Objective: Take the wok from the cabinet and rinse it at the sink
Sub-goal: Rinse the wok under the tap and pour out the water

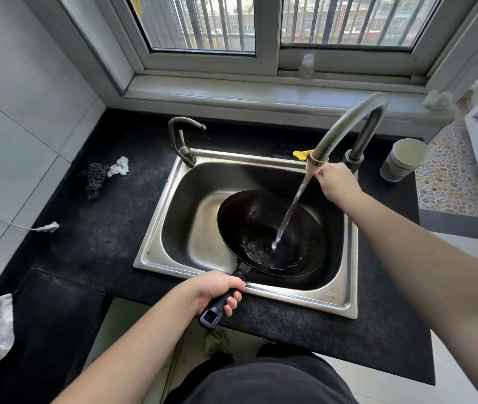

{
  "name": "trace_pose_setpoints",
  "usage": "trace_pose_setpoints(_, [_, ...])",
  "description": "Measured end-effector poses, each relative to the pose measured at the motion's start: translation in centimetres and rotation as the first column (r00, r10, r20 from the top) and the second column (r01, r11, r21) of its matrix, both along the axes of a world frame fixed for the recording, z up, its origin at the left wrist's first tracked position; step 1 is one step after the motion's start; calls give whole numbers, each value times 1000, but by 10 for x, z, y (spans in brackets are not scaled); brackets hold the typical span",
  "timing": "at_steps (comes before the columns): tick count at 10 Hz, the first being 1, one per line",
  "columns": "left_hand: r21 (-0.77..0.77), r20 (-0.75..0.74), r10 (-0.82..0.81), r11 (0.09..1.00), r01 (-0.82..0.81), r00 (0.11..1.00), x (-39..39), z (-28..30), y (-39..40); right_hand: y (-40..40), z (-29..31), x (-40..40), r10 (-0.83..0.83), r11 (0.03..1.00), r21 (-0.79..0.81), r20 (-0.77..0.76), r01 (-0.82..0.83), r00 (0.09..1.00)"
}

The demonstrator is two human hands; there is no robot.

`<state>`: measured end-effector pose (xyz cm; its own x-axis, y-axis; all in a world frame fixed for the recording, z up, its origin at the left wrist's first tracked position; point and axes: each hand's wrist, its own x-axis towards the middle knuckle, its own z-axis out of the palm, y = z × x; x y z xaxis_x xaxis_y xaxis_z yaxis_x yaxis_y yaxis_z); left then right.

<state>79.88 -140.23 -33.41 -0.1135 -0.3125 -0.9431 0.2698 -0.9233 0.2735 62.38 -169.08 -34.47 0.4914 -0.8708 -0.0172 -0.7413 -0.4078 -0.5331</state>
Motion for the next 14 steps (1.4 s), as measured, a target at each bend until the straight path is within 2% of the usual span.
trace_pose_setpoints(4, [11,-1,2,1000,-2,1000,0,1,-2,2,-4,-3,21,999,-31,-47,-22,999])
trace_pose_setpoints(9, [11,-18,-18,1000,19,1000,2,-2,-2,5,7,-7,92,996,26,-54,-90,994])
trace_pose_setpoints(14, [20,-17,-6,1000,6,1000,-2,-1,-3,4,7,-14,77,997,23,-49,-76,996])
